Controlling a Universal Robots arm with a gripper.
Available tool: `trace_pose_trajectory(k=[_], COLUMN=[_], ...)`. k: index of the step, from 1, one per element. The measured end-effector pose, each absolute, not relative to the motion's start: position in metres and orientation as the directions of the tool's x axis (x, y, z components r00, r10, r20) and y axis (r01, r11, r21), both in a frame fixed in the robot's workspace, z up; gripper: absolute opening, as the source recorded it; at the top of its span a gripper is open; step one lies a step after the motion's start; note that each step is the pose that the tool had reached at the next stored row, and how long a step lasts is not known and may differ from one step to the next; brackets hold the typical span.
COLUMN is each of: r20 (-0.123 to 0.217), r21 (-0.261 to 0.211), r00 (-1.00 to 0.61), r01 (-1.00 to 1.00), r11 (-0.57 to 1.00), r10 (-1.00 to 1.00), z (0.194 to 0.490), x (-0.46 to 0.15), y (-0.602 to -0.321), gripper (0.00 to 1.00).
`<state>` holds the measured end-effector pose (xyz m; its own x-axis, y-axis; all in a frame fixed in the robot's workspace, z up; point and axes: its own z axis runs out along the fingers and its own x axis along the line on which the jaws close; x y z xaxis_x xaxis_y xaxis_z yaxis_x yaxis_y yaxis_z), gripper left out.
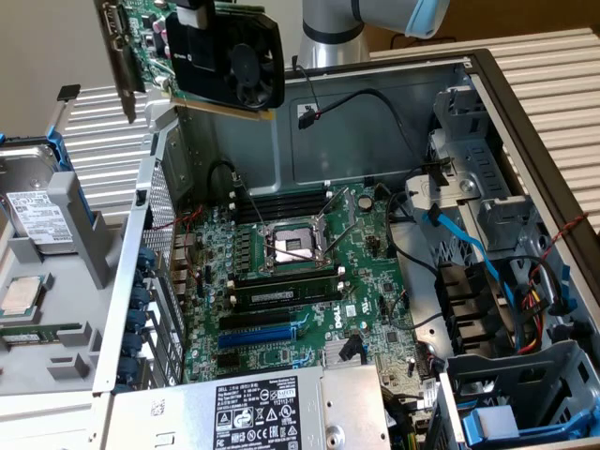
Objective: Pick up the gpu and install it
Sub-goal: 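Pick up the gpu and move the gpu toward the slot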
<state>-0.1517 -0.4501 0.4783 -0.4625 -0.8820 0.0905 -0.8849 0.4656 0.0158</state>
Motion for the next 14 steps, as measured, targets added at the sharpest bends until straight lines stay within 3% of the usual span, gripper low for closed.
trace_pose_trajectory(k=[14], r20=[0.09], r21=[0.016], r00=[-0.359], r01=[-0.932], r11=[0.362], r10=[-0.929], z=[0.478], x=[-0.133], y=[-0.45], gripper=[0.27])
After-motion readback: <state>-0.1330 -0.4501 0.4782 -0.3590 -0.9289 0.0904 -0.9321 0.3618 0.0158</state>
